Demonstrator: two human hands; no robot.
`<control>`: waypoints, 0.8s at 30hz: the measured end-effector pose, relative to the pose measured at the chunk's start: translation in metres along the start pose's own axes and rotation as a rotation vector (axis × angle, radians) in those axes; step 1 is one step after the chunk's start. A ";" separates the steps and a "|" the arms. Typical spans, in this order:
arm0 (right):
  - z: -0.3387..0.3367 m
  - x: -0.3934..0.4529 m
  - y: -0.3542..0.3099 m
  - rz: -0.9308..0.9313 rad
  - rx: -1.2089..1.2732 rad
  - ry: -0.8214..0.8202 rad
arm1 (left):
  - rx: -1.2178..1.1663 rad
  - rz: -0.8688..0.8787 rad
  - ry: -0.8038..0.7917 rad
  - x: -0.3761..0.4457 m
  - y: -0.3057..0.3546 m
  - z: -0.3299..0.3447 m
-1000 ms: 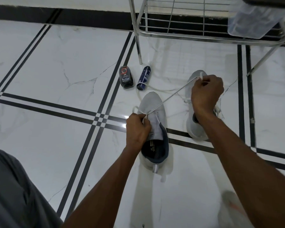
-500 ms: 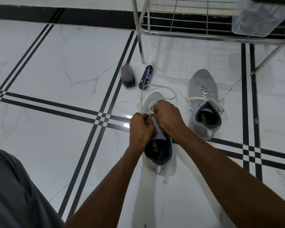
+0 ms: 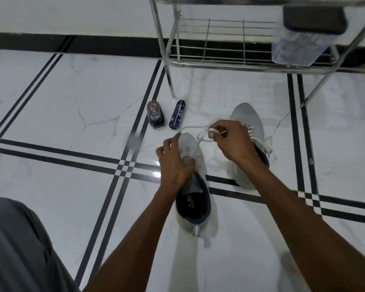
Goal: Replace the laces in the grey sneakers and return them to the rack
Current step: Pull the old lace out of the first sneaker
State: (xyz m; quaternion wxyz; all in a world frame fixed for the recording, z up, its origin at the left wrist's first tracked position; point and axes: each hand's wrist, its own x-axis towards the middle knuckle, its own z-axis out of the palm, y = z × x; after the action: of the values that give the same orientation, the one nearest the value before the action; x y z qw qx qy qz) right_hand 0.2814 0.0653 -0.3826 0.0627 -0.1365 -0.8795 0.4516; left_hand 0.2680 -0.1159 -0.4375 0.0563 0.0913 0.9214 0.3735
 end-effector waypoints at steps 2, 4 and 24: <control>-0.016 0.001 -0.014 -0.037 -0.022 -0.083 | 0.013 0.099 -0.089 0.017 0.014 0.002; -0.035 0.001 -0.028 -0.045 0.054 -0.111 | -0.038 0.127 -0.202 0.025 0.031 0.006; -0.103 -0.023 0.029 0.426 0.841 0.120 | -0.818 0.045 -0.506 0.040 0.158 0.015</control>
State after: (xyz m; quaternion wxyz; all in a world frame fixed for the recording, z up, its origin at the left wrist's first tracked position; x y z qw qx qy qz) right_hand 0.3332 0.1549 -0.3455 0.0692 -0.3025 -0.5675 0.7626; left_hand 0.2513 0.0140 -0.3396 0.3022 0.1694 0.6542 0.6723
